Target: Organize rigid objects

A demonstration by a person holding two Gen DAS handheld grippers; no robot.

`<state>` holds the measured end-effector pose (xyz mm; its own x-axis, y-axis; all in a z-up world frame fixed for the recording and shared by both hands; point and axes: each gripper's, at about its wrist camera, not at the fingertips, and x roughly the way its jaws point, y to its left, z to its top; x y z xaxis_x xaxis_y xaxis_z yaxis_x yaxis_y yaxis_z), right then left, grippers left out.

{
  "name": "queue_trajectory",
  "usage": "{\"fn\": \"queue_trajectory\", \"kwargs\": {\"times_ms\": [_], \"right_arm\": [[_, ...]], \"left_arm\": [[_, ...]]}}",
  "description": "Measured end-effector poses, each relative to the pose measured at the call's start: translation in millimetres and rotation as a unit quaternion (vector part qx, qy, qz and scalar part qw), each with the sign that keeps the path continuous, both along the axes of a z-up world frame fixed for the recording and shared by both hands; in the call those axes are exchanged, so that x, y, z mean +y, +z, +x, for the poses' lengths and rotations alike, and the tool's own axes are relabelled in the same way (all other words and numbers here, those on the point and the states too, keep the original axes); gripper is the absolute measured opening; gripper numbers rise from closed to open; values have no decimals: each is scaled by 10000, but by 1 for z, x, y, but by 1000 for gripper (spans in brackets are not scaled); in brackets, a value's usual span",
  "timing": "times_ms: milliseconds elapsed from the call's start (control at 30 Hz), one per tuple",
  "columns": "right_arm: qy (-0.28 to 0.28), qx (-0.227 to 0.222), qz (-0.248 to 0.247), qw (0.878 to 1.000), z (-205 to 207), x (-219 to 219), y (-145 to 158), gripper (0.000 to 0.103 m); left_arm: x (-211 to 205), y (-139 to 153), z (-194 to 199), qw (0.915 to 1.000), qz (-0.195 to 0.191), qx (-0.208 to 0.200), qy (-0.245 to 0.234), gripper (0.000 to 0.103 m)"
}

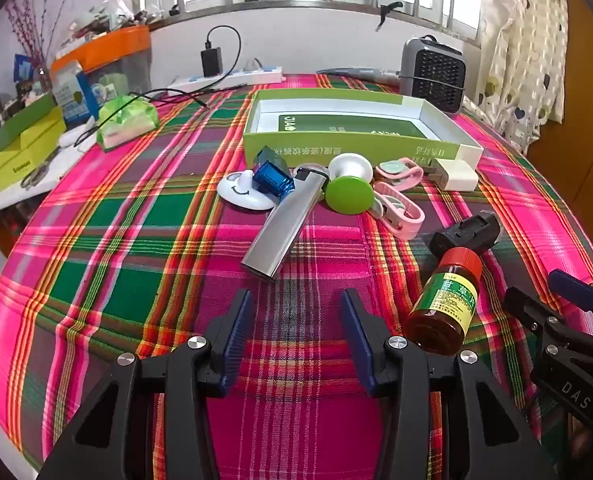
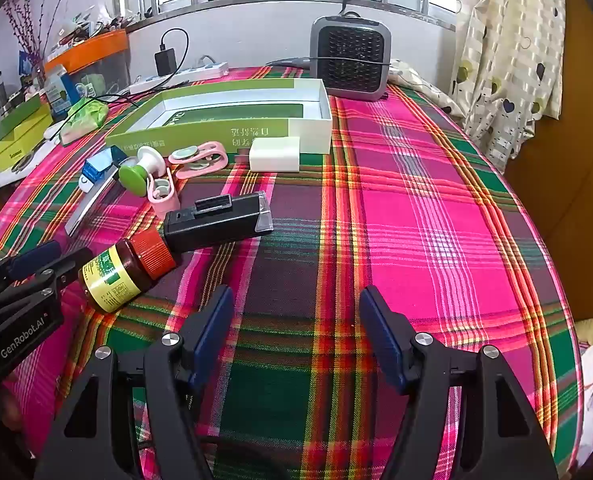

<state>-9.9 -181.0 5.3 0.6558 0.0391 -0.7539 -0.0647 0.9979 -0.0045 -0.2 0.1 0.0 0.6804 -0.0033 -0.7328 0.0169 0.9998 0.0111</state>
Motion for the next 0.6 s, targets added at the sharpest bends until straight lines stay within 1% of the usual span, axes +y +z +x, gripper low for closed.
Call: {"fn": "queue_trajectory", "kwargs": {"times_ms": [233,300,600], "right_arm": [[0,-5,-13,10000,0,0,0,66],[-1,-5,-15,10000,0,0,0,66],[0,-5,-13,10000,0,0,0,66]], "left_arm": [[-2,0,-1,10000,52,26,2,44],[0,0,0,10000,-13,29,-1,44],[0,0,0,10000,-6,32,1,44]]}}
